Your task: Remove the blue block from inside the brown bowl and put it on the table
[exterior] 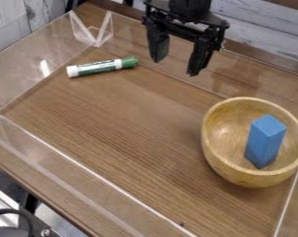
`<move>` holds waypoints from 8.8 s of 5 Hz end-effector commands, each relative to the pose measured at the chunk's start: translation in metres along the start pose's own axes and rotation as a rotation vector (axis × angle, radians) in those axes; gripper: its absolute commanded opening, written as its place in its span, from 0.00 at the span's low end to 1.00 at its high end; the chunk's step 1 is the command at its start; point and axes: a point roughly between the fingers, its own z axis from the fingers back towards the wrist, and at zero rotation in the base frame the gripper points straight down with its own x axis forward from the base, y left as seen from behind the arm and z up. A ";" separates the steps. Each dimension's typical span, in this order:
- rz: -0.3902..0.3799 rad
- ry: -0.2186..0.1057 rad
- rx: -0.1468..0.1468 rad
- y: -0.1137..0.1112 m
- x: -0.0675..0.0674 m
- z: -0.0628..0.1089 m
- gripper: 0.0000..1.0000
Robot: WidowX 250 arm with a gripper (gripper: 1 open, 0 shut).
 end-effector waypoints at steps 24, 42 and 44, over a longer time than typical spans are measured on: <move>-0.067 -0.074 -0.114 -0.137 0.015 -0.030 0.00; -0.007 -0.121 -0.105 -0.036 0.035 0.052 0.00; -0.048 -0.127 -0.096 -0.021 0.025 0.037 0.00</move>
